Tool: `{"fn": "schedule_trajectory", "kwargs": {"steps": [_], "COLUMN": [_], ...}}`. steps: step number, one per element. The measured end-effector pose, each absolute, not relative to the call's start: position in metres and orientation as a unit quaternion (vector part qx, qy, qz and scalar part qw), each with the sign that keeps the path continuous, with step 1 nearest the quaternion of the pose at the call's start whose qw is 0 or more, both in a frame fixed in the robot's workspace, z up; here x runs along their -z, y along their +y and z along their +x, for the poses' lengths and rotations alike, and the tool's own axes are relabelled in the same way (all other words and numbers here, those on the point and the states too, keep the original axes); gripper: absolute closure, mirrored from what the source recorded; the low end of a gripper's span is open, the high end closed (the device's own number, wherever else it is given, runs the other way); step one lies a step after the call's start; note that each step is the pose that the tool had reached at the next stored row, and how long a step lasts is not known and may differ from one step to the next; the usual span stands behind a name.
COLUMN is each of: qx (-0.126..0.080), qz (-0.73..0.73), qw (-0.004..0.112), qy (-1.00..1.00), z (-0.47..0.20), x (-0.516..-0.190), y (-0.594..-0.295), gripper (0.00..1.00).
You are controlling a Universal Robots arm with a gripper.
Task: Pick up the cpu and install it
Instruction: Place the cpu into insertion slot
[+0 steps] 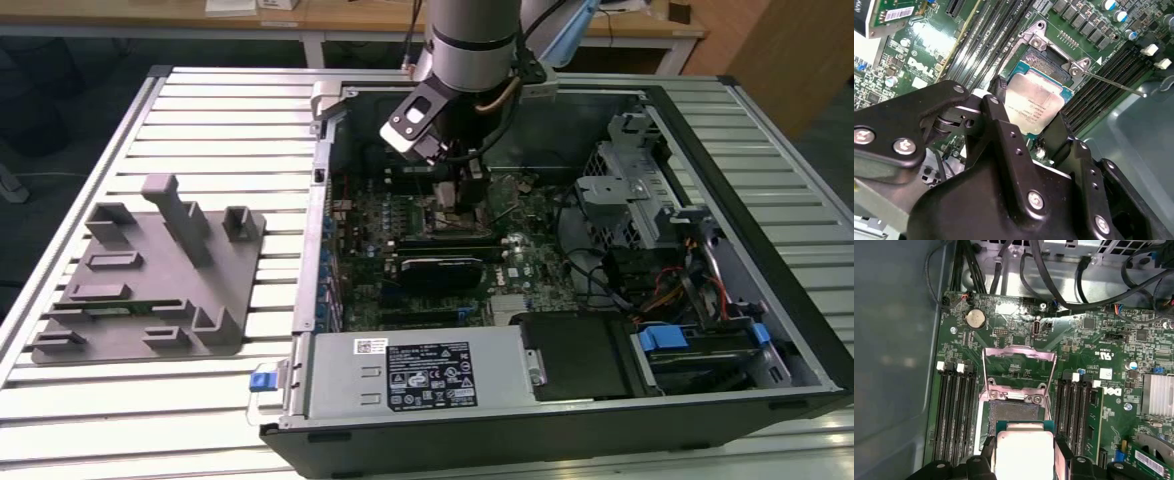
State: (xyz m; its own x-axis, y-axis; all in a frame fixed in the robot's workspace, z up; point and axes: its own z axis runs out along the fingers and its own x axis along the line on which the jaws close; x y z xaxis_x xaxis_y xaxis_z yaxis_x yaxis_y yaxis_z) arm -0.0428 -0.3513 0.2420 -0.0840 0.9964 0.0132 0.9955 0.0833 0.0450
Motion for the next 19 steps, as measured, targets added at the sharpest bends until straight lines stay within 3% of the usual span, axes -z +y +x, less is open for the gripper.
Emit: {"fn": "schedule_trajectory", "kwargs": {"steps": [9, 19], "qx": [-0.009, -0.008], "qz": [0.679, 0.695], "qw": [0.021, 0.022], "qy": [0.733, 0.718], "z": [-0.043, -0.042], "x": [-0.233, -0.227], "y": [-0.350, -0.348], "gripper": [0.46, 0.46]}}
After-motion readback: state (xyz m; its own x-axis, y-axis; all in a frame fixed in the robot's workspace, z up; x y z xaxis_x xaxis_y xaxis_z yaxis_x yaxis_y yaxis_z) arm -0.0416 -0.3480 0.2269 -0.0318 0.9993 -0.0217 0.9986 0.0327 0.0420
